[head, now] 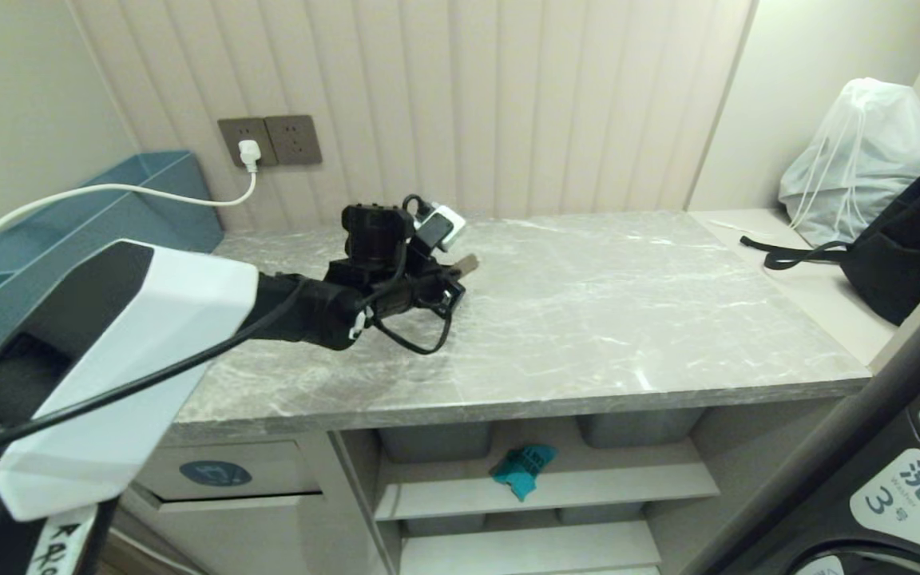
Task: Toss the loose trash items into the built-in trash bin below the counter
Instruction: Pick up the garbage, then put the garbage in the trash can
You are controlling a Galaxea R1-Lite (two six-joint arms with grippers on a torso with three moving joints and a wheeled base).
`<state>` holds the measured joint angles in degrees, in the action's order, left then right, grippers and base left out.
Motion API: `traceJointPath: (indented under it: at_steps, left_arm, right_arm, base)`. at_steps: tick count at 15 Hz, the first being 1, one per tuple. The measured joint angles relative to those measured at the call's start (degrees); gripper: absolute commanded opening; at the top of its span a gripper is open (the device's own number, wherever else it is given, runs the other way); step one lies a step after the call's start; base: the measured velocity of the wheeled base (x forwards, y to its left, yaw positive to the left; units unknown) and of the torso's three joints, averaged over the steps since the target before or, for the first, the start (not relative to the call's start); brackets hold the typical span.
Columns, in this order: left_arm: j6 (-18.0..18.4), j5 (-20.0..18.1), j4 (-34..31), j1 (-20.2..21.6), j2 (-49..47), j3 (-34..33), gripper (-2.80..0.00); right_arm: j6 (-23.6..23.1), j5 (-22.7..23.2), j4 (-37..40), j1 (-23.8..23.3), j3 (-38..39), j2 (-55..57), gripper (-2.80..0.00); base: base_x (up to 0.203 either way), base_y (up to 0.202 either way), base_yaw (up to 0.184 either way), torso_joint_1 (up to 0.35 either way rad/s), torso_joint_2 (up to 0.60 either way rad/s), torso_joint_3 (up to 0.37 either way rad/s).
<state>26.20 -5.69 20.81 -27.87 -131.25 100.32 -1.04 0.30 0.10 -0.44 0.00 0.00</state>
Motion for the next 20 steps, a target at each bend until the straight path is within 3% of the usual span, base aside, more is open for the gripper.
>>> traceJointPath:
  at_steps: [2,4,7,11,14,17,20]
  left_arm:
    - [-1.7,0.0,-0.1,0.0,4.7,-1.5,-2.80]
    - [-5.8,0.0,-0.3,0.5,11.2,-5.8,-2.80]
    - [-17.4,0.1,-0.6,4.1,24.2,-18.5,-2.80]
    - [-38.4,0.2,-1.7,16.4,43.8,-40.2,-2.80]
    - [-58.5,3.2,-4.3,25.5,57.7,-54.0,-2.80]
    - [-79.0,6.0,-12.1,30.8,67.2,-59.0,-2.80]
    - [-96.1,9.0,-18.6,32.4,72.2,-60.0,-2.80]
  right_arm:
    - [0.0,0.0,0.0,0.0,0.0,0.0,-2.80]
    - [0.2,0.1,0.0,0.0,0.0,0.0,-2.80]
    - [0.6,0.0,0.0,0.0,0.0,0.0,-2.80]
    - [0.7,-0.1,0.0,0.0,0.0,0.0,-2.80]
    - [0.3,-0.1,0.0,0.0,0.0,0.0,-2.80]
    - [0.7,-0.2,0.0,0.0,0.0,0.0,-2.80]
    - [0.7,-0.2,0.0,0.0,0.0,0.0,-2.80]
  base:
    - [0.000,0.000,0.000,0.000,0.00,0.000]
    - [0.000,0.000,0.000,0.000,0.00,0.000]
    - [0.000,0.000,0.000,0.000,0.00,0.000]
    - [0.000,0.000,0.000,0.000,0.00,0.000]
    - [0.000,0.000,0.000,0.000,0.00,0.000]
    - [0.000,0.000,0.000,0.000,0.00,0.000]
    - [0.000,0.000,0.000,0.000,0.00,0.000]
